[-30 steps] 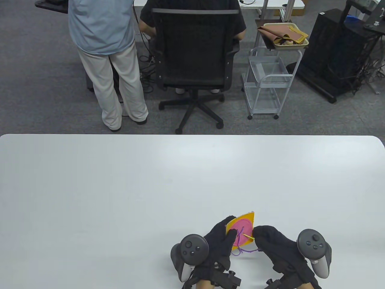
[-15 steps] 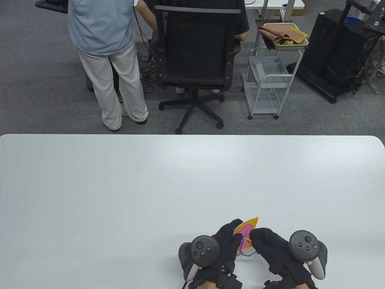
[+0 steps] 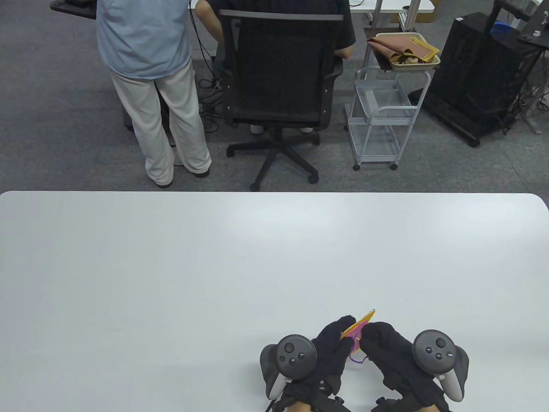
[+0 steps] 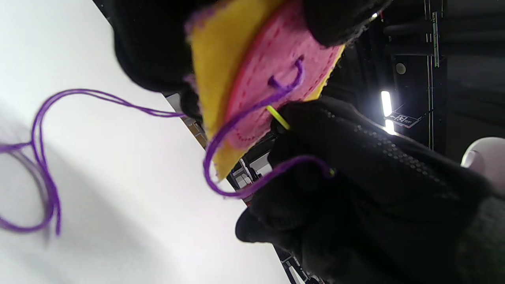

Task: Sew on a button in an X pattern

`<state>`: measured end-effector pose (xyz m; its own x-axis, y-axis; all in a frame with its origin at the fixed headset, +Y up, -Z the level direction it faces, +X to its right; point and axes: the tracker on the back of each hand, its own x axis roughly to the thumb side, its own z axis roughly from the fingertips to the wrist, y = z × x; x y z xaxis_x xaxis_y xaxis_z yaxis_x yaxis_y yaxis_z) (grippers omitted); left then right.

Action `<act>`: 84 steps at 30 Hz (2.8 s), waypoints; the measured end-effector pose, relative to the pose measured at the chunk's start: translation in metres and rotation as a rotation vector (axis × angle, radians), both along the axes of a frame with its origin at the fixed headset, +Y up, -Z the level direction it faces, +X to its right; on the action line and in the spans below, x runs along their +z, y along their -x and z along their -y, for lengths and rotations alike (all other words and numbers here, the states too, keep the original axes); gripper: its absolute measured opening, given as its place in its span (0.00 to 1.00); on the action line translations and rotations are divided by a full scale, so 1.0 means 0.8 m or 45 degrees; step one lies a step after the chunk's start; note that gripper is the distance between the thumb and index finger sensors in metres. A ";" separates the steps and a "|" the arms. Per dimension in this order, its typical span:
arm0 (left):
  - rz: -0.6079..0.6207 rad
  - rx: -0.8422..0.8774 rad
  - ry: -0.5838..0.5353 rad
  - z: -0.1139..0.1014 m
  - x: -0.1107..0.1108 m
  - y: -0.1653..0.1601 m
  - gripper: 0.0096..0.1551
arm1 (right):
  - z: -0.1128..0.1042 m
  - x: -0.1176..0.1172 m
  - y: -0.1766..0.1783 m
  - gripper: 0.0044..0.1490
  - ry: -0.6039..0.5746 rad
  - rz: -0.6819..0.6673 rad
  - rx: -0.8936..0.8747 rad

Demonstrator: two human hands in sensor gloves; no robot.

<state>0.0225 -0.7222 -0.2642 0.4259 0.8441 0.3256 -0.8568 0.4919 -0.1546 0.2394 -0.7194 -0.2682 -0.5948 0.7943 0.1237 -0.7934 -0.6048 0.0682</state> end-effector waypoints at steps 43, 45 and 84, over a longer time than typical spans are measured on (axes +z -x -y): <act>0.234 0.851 0.571 0.044 -0.017 0.019 0.26 | 0.004 -0.008 -0.038 0.40 0.076 0.113 -0.395; 0.267 0.891 0.610 0.047 -0.018 0.017 0.26 | 0.007 -0.010 -0.036 0.40 0.097 0.080 -0.410; 0.143 0.811 0.533 0.039 -0.017 0.036 0.28 | 0.012 -0.016 -0.032 0.27 0.230 -0.034 -0.611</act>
<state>-0.0064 -0.7533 -0.2781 -0.2006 0.9777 -0.0625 -0.9232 -0.2100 -0.3218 0.2647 -0.7290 -0.2811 -0.1561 0.9873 -0.0306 -0.9755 -0.1492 0.1618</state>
